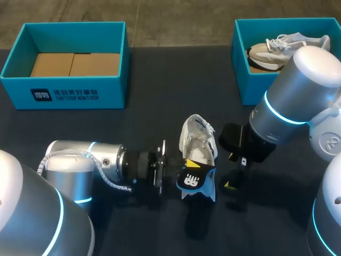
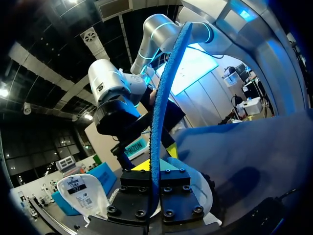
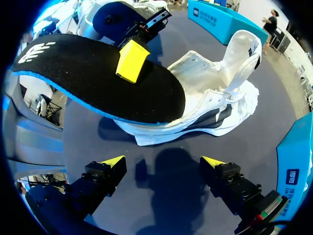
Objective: Take the shoe out of the shoebox, open the shoe tongue, remove and reinsert the insole, then place the shoe into the shoebox
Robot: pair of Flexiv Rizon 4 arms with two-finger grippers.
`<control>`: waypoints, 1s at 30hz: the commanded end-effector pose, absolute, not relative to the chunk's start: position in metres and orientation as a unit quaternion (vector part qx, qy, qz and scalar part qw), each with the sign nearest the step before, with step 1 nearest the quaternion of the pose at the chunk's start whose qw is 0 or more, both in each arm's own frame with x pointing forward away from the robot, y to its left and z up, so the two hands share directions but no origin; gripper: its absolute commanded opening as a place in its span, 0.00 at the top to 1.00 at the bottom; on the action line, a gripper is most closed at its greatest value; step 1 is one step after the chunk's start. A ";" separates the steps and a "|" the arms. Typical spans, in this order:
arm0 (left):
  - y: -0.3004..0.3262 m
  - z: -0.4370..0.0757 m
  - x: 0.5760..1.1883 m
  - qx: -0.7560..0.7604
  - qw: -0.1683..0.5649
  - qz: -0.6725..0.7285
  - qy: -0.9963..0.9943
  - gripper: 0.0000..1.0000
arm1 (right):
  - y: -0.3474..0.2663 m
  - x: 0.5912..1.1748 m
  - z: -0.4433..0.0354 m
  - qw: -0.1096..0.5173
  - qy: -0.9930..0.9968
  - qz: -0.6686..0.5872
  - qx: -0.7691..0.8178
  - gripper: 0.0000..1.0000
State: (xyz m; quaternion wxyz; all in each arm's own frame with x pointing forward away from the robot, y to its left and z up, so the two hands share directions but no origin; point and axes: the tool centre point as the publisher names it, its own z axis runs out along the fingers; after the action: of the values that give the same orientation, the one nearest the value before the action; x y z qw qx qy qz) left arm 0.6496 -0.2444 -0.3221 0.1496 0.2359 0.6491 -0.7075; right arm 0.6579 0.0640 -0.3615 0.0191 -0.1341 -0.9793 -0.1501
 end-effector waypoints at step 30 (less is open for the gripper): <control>-0.253 -0.342 0.674 0.207 0.168 -0.675 0.688 1.00 | 0.064 0.657 -0.362 0.018 -0.979 -0.150 -0.135 0.00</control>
State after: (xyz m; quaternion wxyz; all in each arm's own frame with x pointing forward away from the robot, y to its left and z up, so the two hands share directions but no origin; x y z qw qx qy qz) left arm 0.6750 -0.2500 -0.3412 0.1664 0.2093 0.6835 -0.6792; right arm 0.6579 0.0640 -0.3615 0.0191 -0.1341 -0.9794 -0.1501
